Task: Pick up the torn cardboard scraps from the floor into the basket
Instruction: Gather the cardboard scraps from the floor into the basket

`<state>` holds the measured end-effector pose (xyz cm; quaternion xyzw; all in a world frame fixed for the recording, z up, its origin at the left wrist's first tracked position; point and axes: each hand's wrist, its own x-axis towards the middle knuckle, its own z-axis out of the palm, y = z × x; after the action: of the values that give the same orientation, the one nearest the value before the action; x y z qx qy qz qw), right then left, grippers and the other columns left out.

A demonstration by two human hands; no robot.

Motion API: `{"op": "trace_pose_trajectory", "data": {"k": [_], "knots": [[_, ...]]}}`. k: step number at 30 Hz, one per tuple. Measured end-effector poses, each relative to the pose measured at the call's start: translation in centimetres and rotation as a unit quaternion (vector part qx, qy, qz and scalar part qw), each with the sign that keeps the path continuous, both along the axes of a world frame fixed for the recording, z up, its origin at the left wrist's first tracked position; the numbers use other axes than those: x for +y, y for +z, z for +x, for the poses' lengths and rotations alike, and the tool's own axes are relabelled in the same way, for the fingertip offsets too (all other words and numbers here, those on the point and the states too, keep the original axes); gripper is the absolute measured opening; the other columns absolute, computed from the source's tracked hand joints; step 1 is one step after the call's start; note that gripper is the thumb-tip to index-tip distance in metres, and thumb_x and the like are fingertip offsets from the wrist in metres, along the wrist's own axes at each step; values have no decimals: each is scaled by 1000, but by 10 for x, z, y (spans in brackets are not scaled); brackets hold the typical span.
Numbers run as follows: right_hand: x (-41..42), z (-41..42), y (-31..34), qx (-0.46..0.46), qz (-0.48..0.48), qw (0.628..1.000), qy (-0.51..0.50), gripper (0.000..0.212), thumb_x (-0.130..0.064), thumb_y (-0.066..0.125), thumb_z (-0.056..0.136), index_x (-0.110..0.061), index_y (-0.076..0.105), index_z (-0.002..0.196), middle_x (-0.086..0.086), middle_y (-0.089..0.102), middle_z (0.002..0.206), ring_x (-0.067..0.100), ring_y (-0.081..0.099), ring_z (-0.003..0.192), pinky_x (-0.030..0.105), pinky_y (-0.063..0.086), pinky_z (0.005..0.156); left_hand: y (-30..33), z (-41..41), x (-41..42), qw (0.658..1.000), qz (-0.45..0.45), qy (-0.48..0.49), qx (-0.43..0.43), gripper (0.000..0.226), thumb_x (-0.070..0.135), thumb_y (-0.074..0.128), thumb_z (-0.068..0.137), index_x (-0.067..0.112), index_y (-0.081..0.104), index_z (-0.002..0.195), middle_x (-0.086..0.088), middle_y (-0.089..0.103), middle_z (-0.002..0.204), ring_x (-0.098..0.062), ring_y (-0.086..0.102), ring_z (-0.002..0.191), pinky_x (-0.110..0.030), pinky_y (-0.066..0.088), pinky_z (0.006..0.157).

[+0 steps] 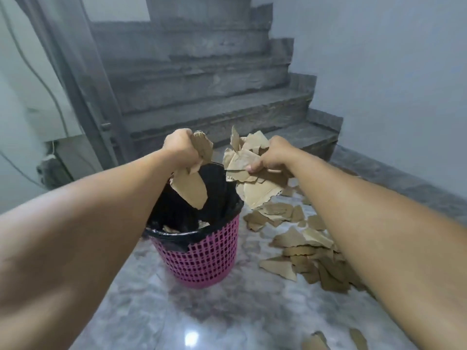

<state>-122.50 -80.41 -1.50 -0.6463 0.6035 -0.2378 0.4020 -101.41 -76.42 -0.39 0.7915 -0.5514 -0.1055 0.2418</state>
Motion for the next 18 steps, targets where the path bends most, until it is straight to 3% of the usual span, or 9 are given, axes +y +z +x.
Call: {"op": "trace_pose_trajectory", "data": {"k": [3, 6, 8, 10, 13, 15, 18], "knots": [[-8, 42, -9, -1, -9, 1000, -3, 76, -17, 90, 67, -5, 46, 128, 8, 60, 120, 25, 62, 99, 29, 50, 76, -9, 28, -1, 999, -8, 37, 23, 26, -6, 60, 70, 15, 48, 78, 2, 48, 76, -22, 49, 82, -29, 39, 65], [-11, 80, -27, -10, -14, 1000, -3, 83, -16, 86, 72, -5, 34, 136, 11, 52, 130, 31, 53, 120, 40, 47, 97, -30, 51, -3, 997, -5, 55, 55, 30, -2, 58, 76, 12, 51, 101, -6, 55, 97, -24, 52, 89, -34, 46, 71], [-13, 95, -43, -14, -12, 1000, 9, 89, -17, 86, 71, -5, 31, 140, 13, 50, 137, 32, 49, 126, 42, 44, 103, -47, 59, -4, 997, 27, 41, 59, 44, 2, 60, 77, 13, 47, 118, -10, 57, 110, -28, 56, 98, -38, 52, 78], [-11, 100, -57, 3, -9, 1000, 20, 86, -19, 85, 73, -4, 34, 140, 15, 51, 137, 32, 49, 127, 40, 45, 102, -65, 61, -3, 995, 81, 16, 50, 64, 9, 66, 77, 16, 40, 135, -10, 55, 122, -30, 57, 105, -40, 55, 83], [-11, 93, -71, 36, -11, 999, 26, 65, -23, 83, 76, -2, 50, 128, 17, 60, 123, 32, 62, 108, 37, 53, 87, -83, 58, 0, 988, 157, -9, 15, 80, 21, 80, 75, 13, 39, 143, -9, 50, 138, -30, 52, 121, -39, 46, 101], [-13, 81, -78, 11, -7, 1000, 21, 48, -16, 82, 78, -3, 56, 116, 16, 59, 118, 29, 64, 98, 38, 57, 85, -90, 51, 1, 983, 185, -14, 8, 73, 27, 80, 76, 11, 48, 140, -8, 50, 140, -29, 50, 125, -36, 42, 104], [-14, 57, -84, -33, 14, 999, 10, 25, -6, 79, 79, -11, 56, 88, 17, 65, 112, 25, 67, 92, 39, 61, 76, -96, 36, 0, 982, 187, -37, -10, 52, 30, 77, 79, 13, 63, 125, -7, 59, 128, -26, 55, 117, -34, 46, 97]]}}
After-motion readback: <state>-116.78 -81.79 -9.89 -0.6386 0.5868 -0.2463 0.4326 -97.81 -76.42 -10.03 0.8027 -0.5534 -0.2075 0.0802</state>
